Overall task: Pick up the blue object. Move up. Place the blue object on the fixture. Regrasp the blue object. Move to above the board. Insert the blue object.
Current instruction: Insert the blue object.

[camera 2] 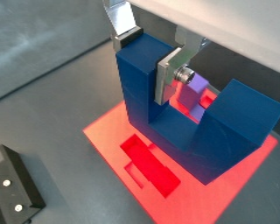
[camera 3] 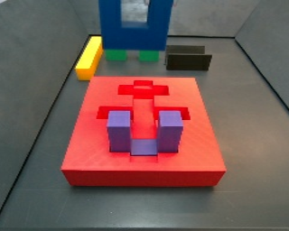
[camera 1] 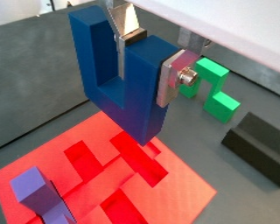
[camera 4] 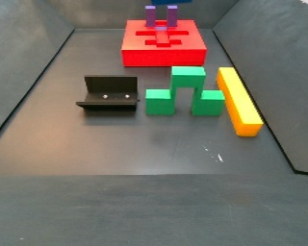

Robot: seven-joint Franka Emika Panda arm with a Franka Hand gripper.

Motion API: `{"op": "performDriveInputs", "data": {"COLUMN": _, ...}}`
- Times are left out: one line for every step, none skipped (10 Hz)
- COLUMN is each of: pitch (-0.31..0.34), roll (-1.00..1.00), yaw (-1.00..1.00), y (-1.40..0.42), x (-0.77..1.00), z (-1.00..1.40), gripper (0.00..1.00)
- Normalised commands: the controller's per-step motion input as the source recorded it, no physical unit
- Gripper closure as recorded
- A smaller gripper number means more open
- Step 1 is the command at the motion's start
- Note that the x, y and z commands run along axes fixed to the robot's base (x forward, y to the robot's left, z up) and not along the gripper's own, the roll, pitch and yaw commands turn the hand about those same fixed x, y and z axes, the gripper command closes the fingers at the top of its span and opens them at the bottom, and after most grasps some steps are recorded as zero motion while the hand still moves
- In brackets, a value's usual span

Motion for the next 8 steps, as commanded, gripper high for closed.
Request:
{"op": "performDriveInputs", "data": {"pitch": -0.123, "roll": -0.17, "yaw": -0.22, "y": 0.00, "x": 0.00, "z": -0.44, "gripper": 1.00}}
{"op": "performDriveInputs", "data": {"pitch": -0.171, "roll": -0.11, "yaw": -0.10, "y": 0.01, "x": 0.19, "z": -0.51, "gripper": 1.00}}
{"op": "performDriveInputs", "data": {"pitch": -0.150, "roll": -0.07, "yaw": -0.09, "y": 0.00, "x": 0.23, "z": -0.48, "gripper": 1.00}}
{"op": "performDriveInputs", "data": {"pitch": -0.110, "roll": -0.03, "yaw": -0.09, "y": 0.03, "x": 0.21, "z": -0.46, "gripper": 1.00}}
{"op": "performDriveInputs", "data": {"pitch": -0.070, "roll": -0.06, "yaw": -0.09, "y": 0.09, "x": 0.10, "z": -0.29, "gripper": 1.00}}
{"op": "performDriveInputs", "data": {"pitch": -0.049, "roll": 0.00, "yaw": -0.08, "y": 0.13, "x": 0.09, "z": -0.19, "gripper": 1.00}}
{"op": "performDriveInputs", "data": {"pitch": -0.044, "roll": 0.06, "yaw": -0.03, "y": 0.21, "x": 0.09, "z": -0.17, "gripper": 1.00}}
{"op": "performDriveInputs", "data": {"pitch": -0.044, "roll": 0.15, "yaw": -0.01, "y": 0.15, "x": 0.09, "z": -0.21, "gripper": 1.00}}
